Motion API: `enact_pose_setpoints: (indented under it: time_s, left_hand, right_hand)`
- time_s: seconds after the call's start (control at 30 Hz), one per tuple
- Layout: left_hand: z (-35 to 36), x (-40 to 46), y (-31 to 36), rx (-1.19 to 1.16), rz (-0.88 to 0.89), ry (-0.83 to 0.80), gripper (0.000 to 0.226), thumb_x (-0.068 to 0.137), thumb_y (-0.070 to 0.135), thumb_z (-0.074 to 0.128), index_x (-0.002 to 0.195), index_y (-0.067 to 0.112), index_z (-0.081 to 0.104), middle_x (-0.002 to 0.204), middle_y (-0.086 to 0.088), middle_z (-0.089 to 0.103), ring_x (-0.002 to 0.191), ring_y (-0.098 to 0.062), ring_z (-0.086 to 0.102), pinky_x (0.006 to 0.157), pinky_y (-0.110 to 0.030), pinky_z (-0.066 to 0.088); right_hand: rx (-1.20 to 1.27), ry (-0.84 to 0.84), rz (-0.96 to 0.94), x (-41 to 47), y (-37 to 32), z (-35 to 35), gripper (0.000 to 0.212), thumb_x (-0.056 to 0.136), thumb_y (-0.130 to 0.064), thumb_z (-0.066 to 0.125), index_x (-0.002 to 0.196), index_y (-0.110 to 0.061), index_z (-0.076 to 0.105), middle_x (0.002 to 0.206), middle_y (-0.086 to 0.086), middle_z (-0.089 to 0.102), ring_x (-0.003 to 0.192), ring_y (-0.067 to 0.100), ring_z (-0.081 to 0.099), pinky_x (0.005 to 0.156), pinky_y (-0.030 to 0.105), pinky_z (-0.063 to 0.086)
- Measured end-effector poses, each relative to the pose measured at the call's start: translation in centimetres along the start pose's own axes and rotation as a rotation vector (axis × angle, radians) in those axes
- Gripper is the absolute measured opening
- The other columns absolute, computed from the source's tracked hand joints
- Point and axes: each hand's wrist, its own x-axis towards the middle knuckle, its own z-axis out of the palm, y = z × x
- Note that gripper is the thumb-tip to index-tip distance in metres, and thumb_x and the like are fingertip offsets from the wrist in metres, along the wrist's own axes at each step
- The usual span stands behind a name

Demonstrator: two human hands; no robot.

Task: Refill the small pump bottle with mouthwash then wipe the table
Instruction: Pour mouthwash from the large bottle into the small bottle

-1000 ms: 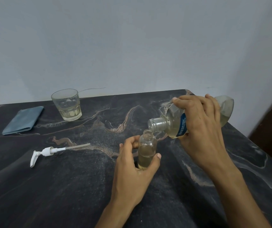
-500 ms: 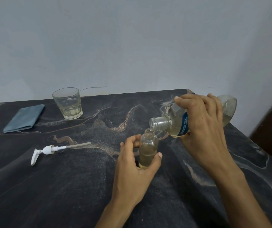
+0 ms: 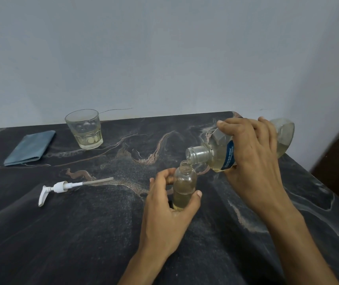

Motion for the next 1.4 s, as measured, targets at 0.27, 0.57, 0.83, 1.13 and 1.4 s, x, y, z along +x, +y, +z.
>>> enact_pose_setpoints:
  time_s: [0.27, 0.57, 0.83, 1.13, 1.4]
  left_hand:
    - [0.01, -0.09, -0.01, 0.002, -0.014, 0.005, 0.045, 0.066, 0.056, 0.066, 0.105, 0.040, 0.049, 0.100, 0.020, 0.062, 0.100, 0.003, 0.058, 0.105, -0.048, 0.038]
    - [-0.05, -0.14, 0.06, 0.008, -0.016, 0.002, 0.045, 0.066, 0.056, 0.066, 0.104, 0.041, 0.049, 0.099, 0.023, 0.062, 0.100, 0.002, 0.058, 0.105, -0.048, 0.038]
    - [-0.01, -0.14, -0.01, 0.002, -0.016, -0.005, 0.045, 0.067, 0.056, 0.066, 0.106, 0.040, 0.049, 0.100, 0.022, 0.062, 0.100, 0.003, 0.058, 0.106, -0.048, 0.038]
    - [-0.04, -0.08, 0.22, 0.014, -0.006, -0.008, 0.044, 0.066, 0.057, 0.064, 0.104, 0.041, 0.047, 0.104, 0.029, 0.058, 0.100, 0.008, 0.056, 0.106, -0.049, 0.037]
    - [-0.09, -0.09, 0.25, 0.021, -0.008, -0.010, 0.042, 0.067, 0.057, 0.064, 0.103, 0.044, 0.047, 0.104, 0.029, 0.058, 0.102, 0.006, 0.056, 0.106, -0.047, 0.038]
  right_hand:
    - [0.012, 0.009, -0.007, 0.08, -0.19, -0.14, 0.095, 0.045, 0.009, 0.088, 0.123, -0.017, 0.040, 0.115, 0.008, 0.058, 0.111, 0.022, 0.041, 0.111, 0.030, 0.010]
    - [0.007, 0.002, -0.009, 0.08, -0.21, -0.16, 0.095, 0.045, 0.009, 0.088, 0.123, -0.017, 0.040, 0.115, 0.008, 0.059, 0.111, 0.022, 0.041, 0.111, 0.032, 0.012]
    - [-0.004, -0.001, -0.011, 0.07, -0.25, -0.12, 0.096, 0.044, 0.008, 0.089, 0.123, -0.017, 0.040, 0.115, 0.008, 0.059, 0.111, 0.022, 0.040, 0.111, 0.033, 0.012]
    - [0.004, -0.012, -0.002, 0.08, -0.31, -0.29, 0.095, 0.047, 0.011, 0.087, 0.123, -0.018, 0.038, 0.115, 0.008, 0.059, 0.111, 0.022, 0.041, 0.113, 0.029, 0.007]
    - [0.000, -0.013, -0.003, 0.11, -0.36, -0.27, 0.094, 0.047, 0.011, 0.086, 0.123, -0.018, 0.038, 0.115, 0.008, 0.058, 0.111, 0.022, 0.041, 0.113, 0.028, 0.007]
